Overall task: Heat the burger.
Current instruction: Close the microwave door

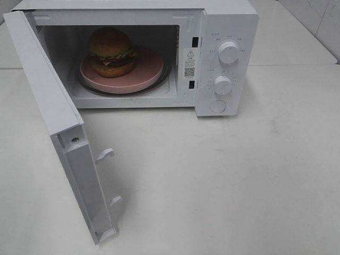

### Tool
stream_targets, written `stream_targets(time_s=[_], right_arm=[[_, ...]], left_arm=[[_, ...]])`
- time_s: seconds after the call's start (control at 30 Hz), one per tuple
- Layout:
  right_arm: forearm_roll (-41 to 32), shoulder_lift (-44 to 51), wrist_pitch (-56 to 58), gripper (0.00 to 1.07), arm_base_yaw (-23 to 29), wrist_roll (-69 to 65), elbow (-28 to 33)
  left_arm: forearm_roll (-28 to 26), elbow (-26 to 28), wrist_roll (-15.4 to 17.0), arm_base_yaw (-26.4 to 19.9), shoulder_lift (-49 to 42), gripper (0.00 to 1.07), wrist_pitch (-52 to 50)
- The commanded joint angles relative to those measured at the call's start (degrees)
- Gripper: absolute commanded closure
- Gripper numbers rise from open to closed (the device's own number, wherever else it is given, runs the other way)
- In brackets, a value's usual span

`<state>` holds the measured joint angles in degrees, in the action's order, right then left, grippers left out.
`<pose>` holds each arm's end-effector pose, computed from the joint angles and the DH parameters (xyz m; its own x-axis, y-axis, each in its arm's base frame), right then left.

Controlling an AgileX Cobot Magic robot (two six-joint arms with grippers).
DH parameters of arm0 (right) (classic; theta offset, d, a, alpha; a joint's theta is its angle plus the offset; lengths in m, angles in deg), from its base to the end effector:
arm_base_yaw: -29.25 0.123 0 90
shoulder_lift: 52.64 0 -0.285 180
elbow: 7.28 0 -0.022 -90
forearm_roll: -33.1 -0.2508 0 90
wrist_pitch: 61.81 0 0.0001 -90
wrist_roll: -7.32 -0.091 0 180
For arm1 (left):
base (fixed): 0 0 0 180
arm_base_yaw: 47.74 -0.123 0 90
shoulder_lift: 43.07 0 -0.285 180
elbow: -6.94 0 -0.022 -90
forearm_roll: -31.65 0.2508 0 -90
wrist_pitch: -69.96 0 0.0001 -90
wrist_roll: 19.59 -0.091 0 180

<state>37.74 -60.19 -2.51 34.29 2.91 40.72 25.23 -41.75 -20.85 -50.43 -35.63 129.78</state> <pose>-0.0052 -0.0068 0.2823 -0.4179 -0.0013 -0.9085 -0.0099 0.9999 0.0032 -0.0047 -0.0090 0.2784 -0.4358 -0.0549 -0.8984 0.0252 0.9970 -0.0731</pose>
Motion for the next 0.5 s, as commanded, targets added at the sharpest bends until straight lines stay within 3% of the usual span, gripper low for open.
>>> stream_targets(time_s=[0.03, 0.5], right_arm=[[-0.1, 1.5, 0.1, 0.31, -0.4, 1.1, 0.2], [-0.1, 1.5, 0.1, 0.31, -0.4, 1.1, 0.2]], left_arm=[[-0.1, -0.2, 0.1, 0.3, -1.3, 0.03, -0.6], [0.1, -0.2, 0.2, 0.3, -1.1, 0.03, -0.6]])
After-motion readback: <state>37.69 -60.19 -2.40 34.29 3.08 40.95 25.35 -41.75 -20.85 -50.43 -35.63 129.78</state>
